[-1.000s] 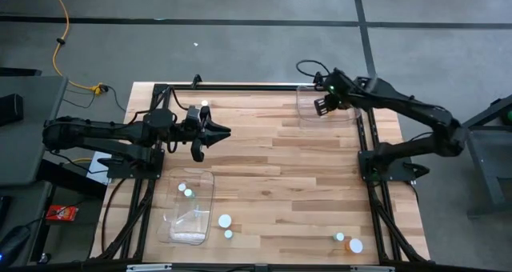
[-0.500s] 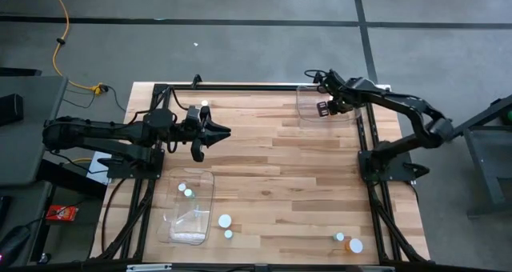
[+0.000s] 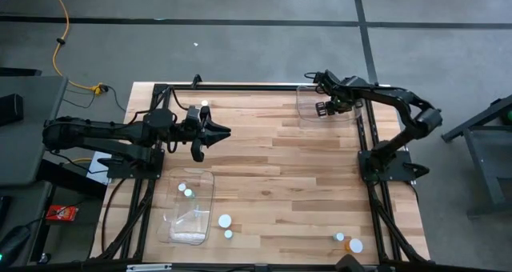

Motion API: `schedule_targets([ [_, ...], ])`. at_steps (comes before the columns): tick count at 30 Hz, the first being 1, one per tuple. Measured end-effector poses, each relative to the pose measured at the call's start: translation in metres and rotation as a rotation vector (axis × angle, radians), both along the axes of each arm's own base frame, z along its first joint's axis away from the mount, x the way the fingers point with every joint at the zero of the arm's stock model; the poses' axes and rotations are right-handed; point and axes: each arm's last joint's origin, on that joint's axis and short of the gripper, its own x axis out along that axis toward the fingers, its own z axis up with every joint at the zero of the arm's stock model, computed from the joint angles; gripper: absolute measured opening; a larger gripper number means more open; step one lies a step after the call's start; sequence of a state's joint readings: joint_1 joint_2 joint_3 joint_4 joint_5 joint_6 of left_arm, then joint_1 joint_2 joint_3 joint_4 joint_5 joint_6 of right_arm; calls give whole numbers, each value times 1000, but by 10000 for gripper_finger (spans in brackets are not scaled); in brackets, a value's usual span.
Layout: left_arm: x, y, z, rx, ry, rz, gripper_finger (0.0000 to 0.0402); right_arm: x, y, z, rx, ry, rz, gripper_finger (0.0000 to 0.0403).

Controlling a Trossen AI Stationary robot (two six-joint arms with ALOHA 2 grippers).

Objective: Pick and place medicine bottles into bin by pill shape (circle, oval)
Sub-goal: Put the green capsule bottle into the top transparent bin, then put the large orange capsule bottle into the top transparent bin

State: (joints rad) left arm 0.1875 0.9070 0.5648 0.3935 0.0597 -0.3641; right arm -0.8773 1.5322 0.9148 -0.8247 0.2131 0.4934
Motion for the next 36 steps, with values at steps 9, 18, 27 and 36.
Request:
schedule_targets([
  [9, 0, 0, 0, 0, 0, 0, 62, 1, -2, 4, -24, 14, 32, 187],
  [18, 0, 0, 0, 0, 0, 0, 62, 12, 0, 88, -285, -261, 225, 206],
  [27, 0, 1, 0, -1, 0, 27, 62, 30, 95, 131, -566, -978, 572, 206],
  [36, 0, 3, 0, 17, 4, 61, 62, 32, 175, 107, -635, -1314, 952, 206],
])
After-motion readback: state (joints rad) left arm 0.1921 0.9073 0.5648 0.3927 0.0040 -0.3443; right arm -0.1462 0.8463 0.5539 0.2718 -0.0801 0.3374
